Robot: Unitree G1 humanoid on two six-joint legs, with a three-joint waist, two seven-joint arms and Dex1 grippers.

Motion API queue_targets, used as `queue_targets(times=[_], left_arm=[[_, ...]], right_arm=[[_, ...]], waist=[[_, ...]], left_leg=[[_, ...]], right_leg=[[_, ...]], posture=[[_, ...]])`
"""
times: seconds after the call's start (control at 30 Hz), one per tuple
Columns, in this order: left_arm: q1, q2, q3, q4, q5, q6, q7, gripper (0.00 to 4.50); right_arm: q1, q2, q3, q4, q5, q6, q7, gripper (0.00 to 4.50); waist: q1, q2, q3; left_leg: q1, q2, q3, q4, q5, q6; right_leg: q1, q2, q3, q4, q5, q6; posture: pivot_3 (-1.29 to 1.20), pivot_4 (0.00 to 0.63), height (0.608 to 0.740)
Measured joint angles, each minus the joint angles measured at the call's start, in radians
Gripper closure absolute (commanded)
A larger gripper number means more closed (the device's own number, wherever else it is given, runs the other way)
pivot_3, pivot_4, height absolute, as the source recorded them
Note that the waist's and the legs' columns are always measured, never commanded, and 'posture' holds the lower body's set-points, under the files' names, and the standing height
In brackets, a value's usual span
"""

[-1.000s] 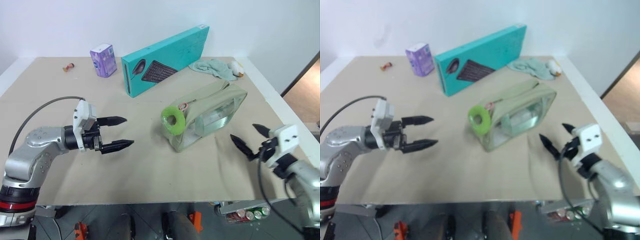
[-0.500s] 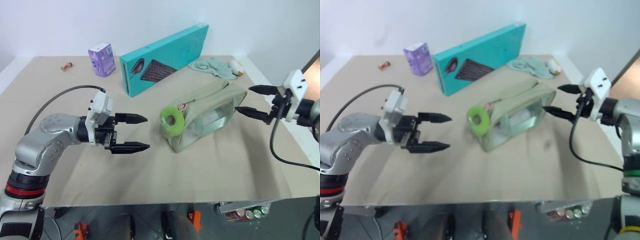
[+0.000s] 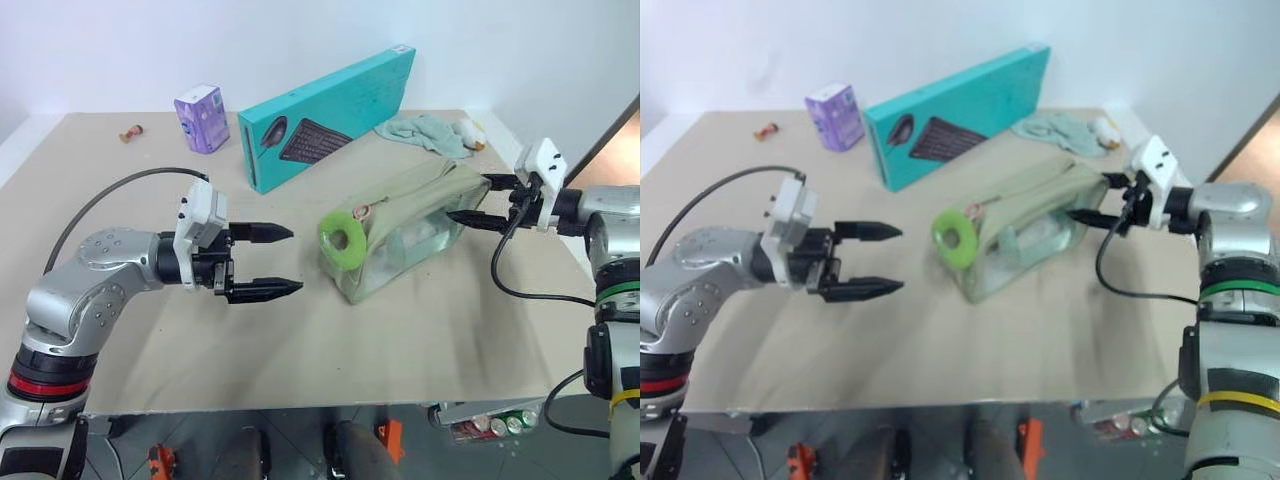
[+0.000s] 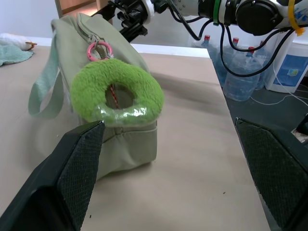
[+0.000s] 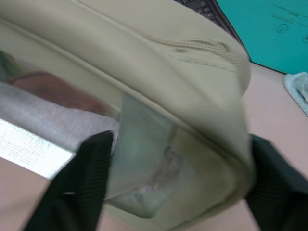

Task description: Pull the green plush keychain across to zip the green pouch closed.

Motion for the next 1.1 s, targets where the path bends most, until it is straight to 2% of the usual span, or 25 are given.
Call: queue_targets(times=[0.2, 0.27, 0.33, 0.5, 0.77, 1.1], left_arm=[[0.006, 0.005, 0.019, 0.016, 0.006, -0.009, 0.002, 0.0], [0.006, 0.007, 0.02, 0.039, 0.016, -0.011, 0.002, 0.0], [0.006, 0.011, 0.021, 0.057, 0.027, -0.014, 0.001, 0.0], [0.009, 0.03, 0.044, 0.112, 0.043, -0.032, -0.012, 0.0], [0.036, 0.053, 0.073, 0.109, 0.042, -0.034, -0.03, 0.0], [0.044, 0.096, 0.145, 0.129, 0.086, -0.082, -0.012, 0.0]], right_arm=[[0.017, 0.0, -0.013, -0.06, 0.021, 0.031, 0.033, 3.96], [0.047, 0.0, -0.023, -0.116, 0.035, 0.058, 0.037, 4.47], [0.086, -0.001, -0.039, -0.186, 0.051, 0.091, 0.032, 4.47], [0.252, 0.008, -0.065, -0.527, 0.139, 0.272, -0.014, 4.47], [0.425, 0.063, -0.068, -1.031, 0.254, 0.607, -0.2, 4.47], [0.53, 0.069, -0.08, -1.32, 0.341, 0.882, -0.407, 4.47]], waist=[[-0.003, 0.0, 0.0], [-0.002, 0.0, 0.0], [-0.002, 0.0, 0.0], [-0.003, 0.0, 0.0], [-0.001, 0.0, 0.0], [0.002, 0.0, 0.0]], left_leg=[[0.001, 0.0, 0.0, 0.0, 0.0, 0.0], [0.001, 0.0, -0.001, 0.0, 0.001, -0.001], [0.001, 0.001, 0.0, 0.0, 0.001, -0.001], [0.0, 0.002, -0.001, 0.0, 0.001, -0.001], [0.0, 0.002, -0.001, 0.0, 0.001, -0.001], [0.0, 0.001, 0.0, 0.0, 0.001, -0.001]], right_leg=[[0.0, 0.001, 0.0, 0.001, 0.0, -0.001], [0.0, 0.001, -0.001, 0.001, 0.0, -0.001], [0.0, 0.001, 0.0, 0.001, 0.0, -0.001], [-0.001, 0.001, -0.001, 0.002, 0.0, -0.001], [-0.001, 0.001, -0.001, 0.002, 0.0, 0.0], [-0.001, -0.001, -0.001, 0.002, 0.0, 0.0]], posture=[[0.0, 0.15, 0.74], [0.0, 0.15, 0.74], [0.0, 0.15, 0.74], [0.0, 0.15, 0.74], [0.0, 0.15, 0.74], [0.0, 0.15, 0.74]])
